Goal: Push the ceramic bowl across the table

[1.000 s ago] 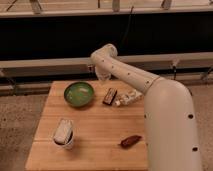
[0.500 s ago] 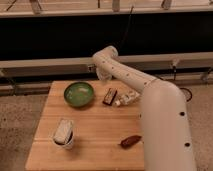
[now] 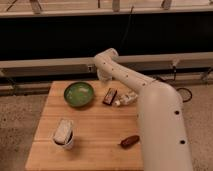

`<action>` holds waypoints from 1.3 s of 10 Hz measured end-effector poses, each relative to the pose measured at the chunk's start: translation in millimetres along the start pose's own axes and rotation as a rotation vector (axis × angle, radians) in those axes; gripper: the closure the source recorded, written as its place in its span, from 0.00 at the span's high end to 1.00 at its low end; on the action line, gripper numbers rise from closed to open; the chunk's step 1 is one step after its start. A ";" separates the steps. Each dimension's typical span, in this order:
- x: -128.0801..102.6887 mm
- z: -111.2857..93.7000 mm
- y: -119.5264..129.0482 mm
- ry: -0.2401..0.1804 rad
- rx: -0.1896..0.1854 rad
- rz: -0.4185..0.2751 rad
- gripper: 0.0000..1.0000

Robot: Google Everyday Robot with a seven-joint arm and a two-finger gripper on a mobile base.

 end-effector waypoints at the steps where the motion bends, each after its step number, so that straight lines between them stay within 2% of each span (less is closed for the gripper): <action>1: -2.5 3.8 -0.6 -0.004 -0.004 -0.002 0.00; 6: -7.5 20.8 3.1 -0.019 -0.021 -0.003 0.00; 13: -33.5 34.5 -0.6 -0.035 -0.043 -0.059 0.00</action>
